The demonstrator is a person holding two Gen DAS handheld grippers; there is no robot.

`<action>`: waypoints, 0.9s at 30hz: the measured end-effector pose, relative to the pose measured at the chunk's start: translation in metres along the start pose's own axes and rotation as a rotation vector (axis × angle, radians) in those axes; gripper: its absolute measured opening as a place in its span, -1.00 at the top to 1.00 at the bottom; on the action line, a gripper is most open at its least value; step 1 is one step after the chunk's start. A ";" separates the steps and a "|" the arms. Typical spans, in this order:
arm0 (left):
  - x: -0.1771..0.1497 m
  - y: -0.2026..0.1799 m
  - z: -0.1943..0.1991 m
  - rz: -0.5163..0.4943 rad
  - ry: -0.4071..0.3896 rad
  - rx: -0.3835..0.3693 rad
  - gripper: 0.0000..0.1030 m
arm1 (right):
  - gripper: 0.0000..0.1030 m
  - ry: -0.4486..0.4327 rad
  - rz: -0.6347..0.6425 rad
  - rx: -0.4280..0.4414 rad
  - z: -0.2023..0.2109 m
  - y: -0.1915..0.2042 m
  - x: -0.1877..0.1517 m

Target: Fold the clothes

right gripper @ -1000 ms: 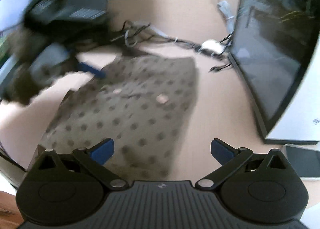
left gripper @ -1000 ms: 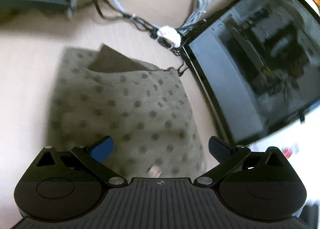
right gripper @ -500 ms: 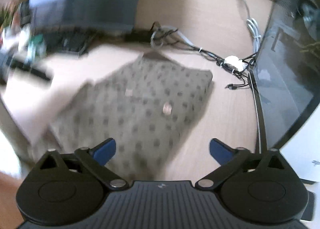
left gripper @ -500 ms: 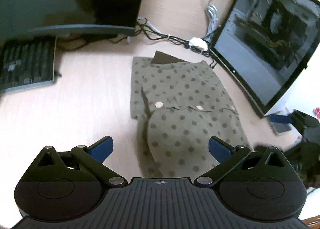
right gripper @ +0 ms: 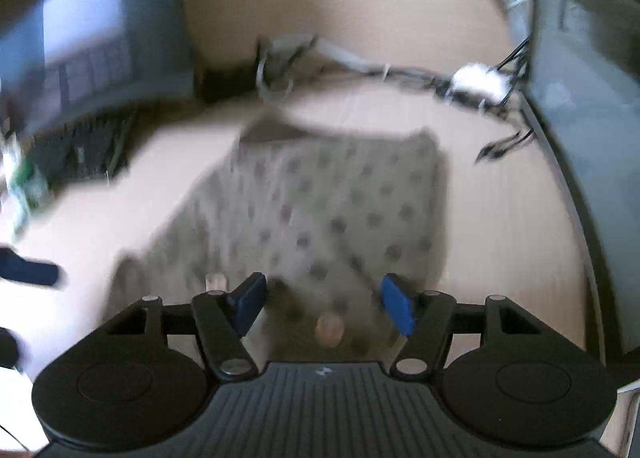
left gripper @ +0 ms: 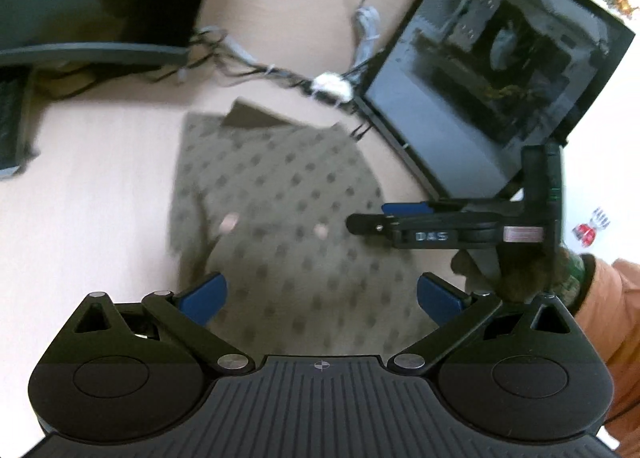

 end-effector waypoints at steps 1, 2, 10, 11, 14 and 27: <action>0.009 0.002 -0.009 -0.003 -0.004 -0.016 -1.00 | -0.24 -0.007 -0.019 -0.006 0.001 -0.004 0.003; 0.019 0.005 -0.019 0.001 -0.006 -0.034 -1.00 | -0.20 -0.016 -0.050 -0.021 0.002 -0.010 0.008; 0.059 0.052 -0.110 0.186 0.139 -0.087 -1.00 | 0.05 -0.017 -0.166 -0.086 -0.034 -0.038 0.043; 0.059 0.054 -0.114 0.190 0.150 -0.085 -1.00 | 0.05 -0.015 -0.176 -0.092 -0.039 -0.041 0.047; 0.059 0.054 -0.110 0.193 0.154 -0.086 -1.00 | -0.01 -0.007 -0.205 -0.110 -0.057 -0.048 0.060; 0.023 0.098 0.016 0.375 -0.009 0.051 -1.00 | -0.02 0.033 -0.314 -0.097 -0.134 -0.068 0.081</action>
Point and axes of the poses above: each gripper's, at about its wrist camera, not at the fingertips, and z roughly against the way its jaws point, y to its left, x to its top, the point moved 3 cm from there along -z, roughly the way its jaws point, and after that the axes turned 3 degrees about -x, right-handed, at the moved point
